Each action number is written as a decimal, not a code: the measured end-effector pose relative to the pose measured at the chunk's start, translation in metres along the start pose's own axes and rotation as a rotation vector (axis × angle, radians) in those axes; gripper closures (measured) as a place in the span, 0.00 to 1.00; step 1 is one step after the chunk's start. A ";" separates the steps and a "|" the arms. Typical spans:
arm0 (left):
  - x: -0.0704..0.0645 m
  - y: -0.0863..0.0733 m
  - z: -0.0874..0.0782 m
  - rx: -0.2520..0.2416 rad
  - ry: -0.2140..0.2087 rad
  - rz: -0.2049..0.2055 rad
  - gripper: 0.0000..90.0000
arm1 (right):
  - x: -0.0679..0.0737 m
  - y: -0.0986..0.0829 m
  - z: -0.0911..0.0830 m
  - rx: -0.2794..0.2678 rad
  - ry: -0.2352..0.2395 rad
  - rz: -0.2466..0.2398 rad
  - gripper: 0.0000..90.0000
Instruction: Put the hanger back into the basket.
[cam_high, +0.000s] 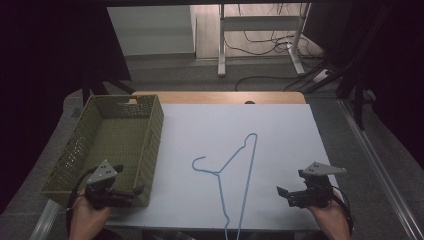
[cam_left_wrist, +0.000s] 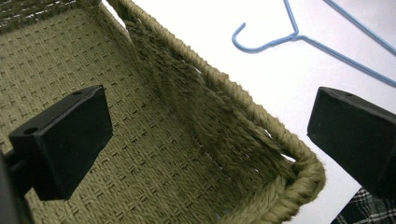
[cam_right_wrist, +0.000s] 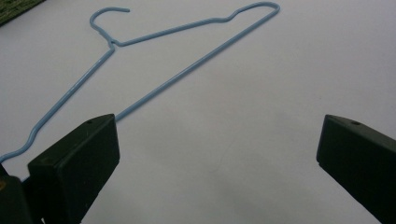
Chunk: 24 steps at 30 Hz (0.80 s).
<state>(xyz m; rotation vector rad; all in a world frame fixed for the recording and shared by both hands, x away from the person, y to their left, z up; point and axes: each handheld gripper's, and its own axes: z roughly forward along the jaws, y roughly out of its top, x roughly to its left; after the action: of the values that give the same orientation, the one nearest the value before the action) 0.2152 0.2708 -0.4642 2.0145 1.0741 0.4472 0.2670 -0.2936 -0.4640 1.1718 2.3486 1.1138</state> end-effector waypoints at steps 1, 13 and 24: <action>0.000 0.000 0.000 0.001 -0.002 -0.004 0.00 | 0.000 0.000 0.000 -0.003 -0.001 0.000 0.00; 0.002 0.000 0.001 -0.021 -0.029 -0.023 0.00 | 0.003 0.002 -0.001 0.004 -0.015 -0.015 0.00; 0.005 0.002 0.001 -0.015 -0.039 -0.047 0.01 | 0.004 0.002 -0.001 -0.006 -0.015 -0.012 0.00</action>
<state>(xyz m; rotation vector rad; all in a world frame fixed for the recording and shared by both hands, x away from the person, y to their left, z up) 0.2200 0.2738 -0.4640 1.9725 1.0883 0.3887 0.2654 -0.2898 -0.4615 1.1585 2.3367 1.1039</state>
